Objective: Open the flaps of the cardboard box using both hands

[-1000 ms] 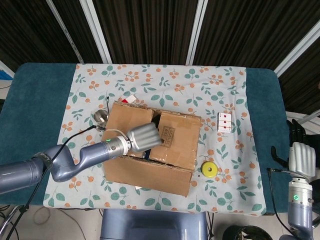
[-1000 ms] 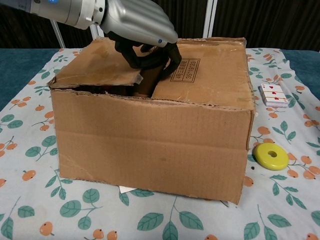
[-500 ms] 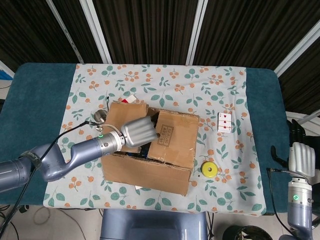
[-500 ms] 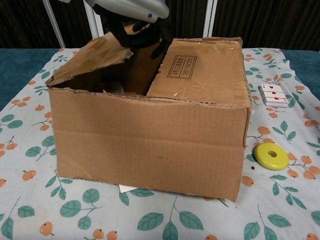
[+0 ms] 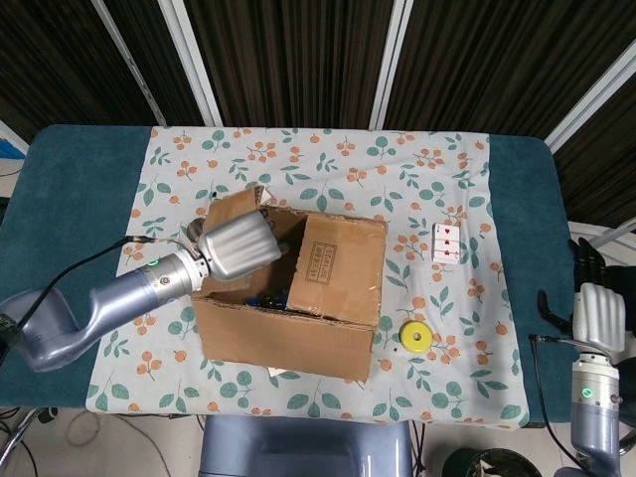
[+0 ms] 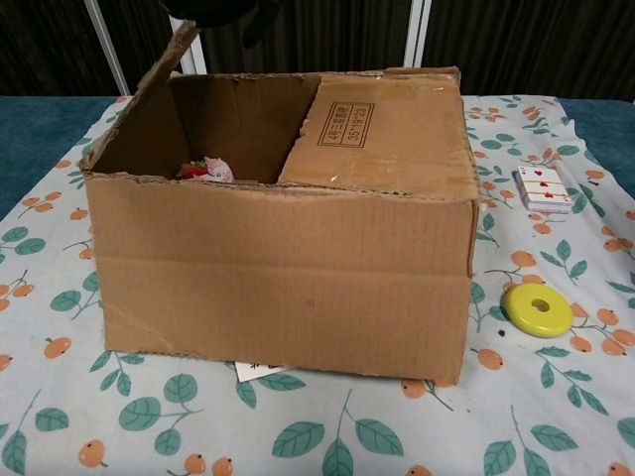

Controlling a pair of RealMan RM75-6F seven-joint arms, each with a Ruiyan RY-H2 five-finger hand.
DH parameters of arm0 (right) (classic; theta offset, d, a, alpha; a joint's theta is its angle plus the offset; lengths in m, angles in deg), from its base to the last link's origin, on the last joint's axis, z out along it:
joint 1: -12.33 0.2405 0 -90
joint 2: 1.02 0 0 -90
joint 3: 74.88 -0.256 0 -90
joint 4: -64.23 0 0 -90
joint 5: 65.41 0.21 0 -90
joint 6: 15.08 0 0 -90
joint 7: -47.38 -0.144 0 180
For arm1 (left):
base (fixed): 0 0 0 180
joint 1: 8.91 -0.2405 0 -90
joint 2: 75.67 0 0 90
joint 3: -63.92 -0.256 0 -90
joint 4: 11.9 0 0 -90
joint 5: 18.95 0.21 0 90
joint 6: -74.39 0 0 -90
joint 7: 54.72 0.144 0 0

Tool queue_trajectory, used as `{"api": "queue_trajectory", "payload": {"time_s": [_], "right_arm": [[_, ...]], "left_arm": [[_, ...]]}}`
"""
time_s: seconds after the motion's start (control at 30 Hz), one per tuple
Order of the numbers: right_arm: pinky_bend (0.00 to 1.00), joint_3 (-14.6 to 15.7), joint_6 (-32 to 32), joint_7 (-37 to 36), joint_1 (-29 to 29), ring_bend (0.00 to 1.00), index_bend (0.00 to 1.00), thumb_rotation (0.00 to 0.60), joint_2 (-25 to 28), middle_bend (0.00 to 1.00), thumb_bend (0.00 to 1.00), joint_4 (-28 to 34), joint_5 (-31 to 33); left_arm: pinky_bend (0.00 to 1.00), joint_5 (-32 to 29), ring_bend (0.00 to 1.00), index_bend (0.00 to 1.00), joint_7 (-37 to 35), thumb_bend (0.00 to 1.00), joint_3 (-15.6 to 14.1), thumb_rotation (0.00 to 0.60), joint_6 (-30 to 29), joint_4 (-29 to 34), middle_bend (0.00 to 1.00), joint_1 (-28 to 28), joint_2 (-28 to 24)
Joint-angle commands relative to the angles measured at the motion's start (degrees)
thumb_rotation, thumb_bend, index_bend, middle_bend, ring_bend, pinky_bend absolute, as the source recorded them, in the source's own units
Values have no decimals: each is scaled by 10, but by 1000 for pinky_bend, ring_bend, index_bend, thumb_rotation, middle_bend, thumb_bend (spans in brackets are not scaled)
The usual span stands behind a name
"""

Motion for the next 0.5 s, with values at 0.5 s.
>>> {"api": "queue_trajectory", "payload": {"time_s": [0.5], "right_arm": [[236,-5,-6,3,-5,4,18,600,-1,0,468,5,-4]], "left_arm": [[496,5,471,447,-9,833,-13,600,-60,27,650,-67,-79]]}}
